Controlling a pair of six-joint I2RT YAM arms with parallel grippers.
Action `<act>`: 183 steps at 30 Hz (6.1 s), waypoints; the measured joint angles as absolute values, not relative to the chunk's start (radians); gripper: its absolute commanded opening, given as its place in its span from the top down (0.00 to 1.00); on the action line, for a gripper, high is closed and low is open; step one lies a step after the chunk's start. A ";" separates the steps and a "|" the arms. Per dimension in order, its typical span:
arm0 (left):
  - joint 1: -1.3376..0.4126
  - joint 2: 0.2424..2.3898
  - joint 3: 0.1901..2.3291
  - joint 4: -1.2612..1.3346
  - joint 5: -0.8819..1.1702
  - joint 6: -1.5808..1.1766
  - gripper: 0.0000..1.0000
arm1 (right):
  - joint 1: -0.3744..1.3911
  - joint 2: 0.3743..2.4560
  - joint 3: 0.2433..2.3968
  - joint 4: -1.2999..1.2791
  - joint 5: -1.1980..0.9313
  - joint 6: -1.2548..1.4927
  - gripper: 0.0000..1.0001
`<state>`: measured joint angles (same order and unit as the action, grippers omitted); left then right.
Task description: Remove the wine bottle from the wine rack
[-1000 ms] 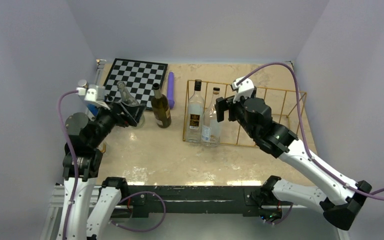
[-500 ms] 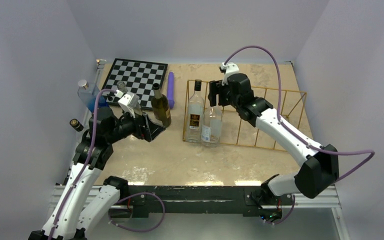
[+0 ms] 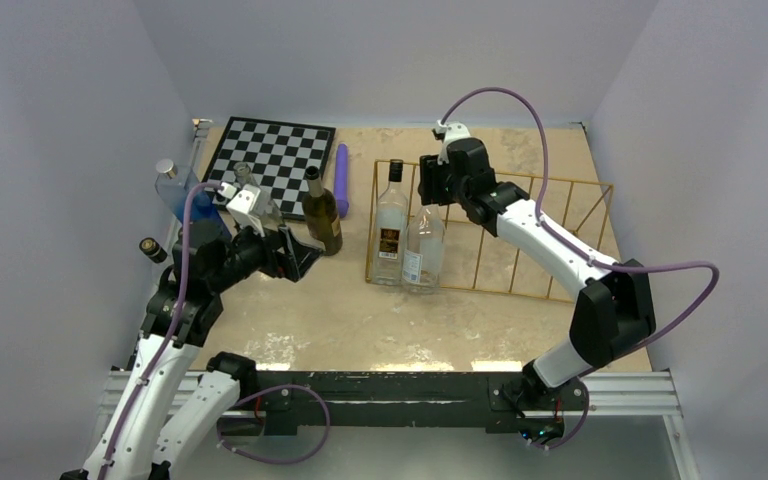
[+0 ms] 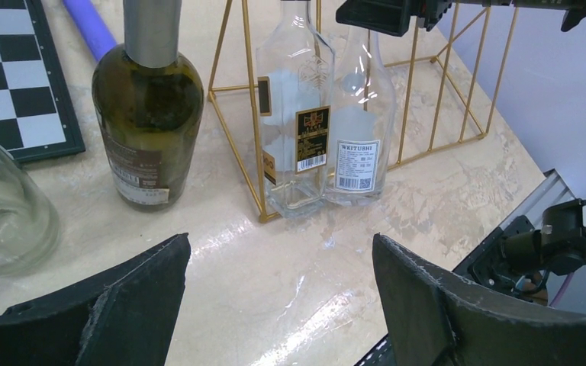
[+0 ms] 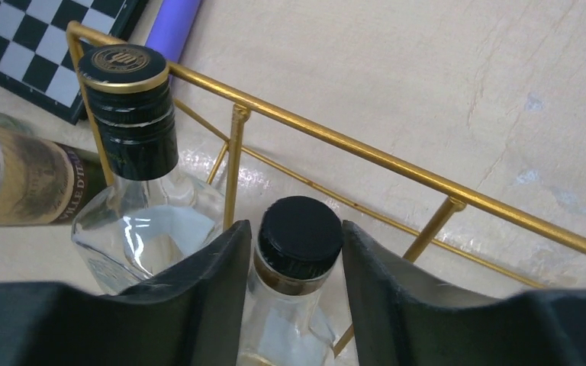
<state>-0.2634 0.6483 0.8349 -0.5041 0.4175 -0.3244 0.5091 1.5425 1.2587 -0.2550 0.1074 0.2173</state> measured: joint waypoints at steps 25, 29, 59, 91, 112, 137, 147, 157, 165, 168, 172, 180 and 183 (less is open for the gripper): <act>-0.263 0.602 0.835 -0.507 0.327 -0.321 0.08 | 0.512 1.282 1.131 -0.302 -0.001 0.240 0.94; -0.263 0.587 0.835 -0.508 0.309 -0.321 0.08 | 0.514 1.199 1.083 -0.309 -0.027 0.220 0.97; -0.263 0.270 0.801 -0.512 -0.103 -0.337 0.08 | 0.847 1.003 0.999 -0.285 -0.158 -0.017 0.98; -0.263 0.213 0.787 -0.517 -0.241 -0.356 0.07 | 1.089 1.624 1.346 -0.046 -0.102 -0.047 0.50; -0.266 0.398 0.764 -0.430 0.179 -0.348 0.13 | 1.093 1.130 1.113 0.107 0.097 -0.022 0.02; -0.555 0.756 0.832 -0.526 0.117 -0.272 0.67 | 1.093 0.910 0.874 0.106 0.308 -0.081 0.01; -0.573 0.751 0.868 -0.588 -0.140 -0.288 1.00 | 1.093 0.875 0.859 0.109 0.325 -0.097 0.01; -0.562 0.755 0.909 -0.727 -0.535 -0.297 1.00 | 1.093 0.860 0.852 0.107 0.325 -0.099 0.01; -0.525 0.776 0.913 -0.733 -0.625 -0.333 1.00 | 1.093 0.846 0.840 0.099 0.326 -0.098 0.01; -0.502 0.776 0.913 -0.735 -0.635 -0.340 1.00 | 1.093 0.841 0.837 0.098 0.331 -0.098 0.01; -0.473 0.777 0.915 -0.743 -0.643 -0.350 0.77 | 1.093 0.842 0.831 0.096 0.332 -0.098 0.01; -0.462 0.772 0.926 -0.776 -0.670 -0.350 0.39 | 1.092 0.873 0.833 0.078 0.403 -0.077 0.01; -0.460 0.731 0.926 -0.767 -0.667 -0.347 0.27 | 1.081 0.924 0.855 0.036 0.439 -0.041 0.01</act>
<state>-0.4603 0.7315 0.9257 -0.7670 -0.6674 -0.3473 1.0805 0.9241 0.8551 0.0364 0.4389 -0.0406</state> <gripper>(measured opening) 0.650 0.986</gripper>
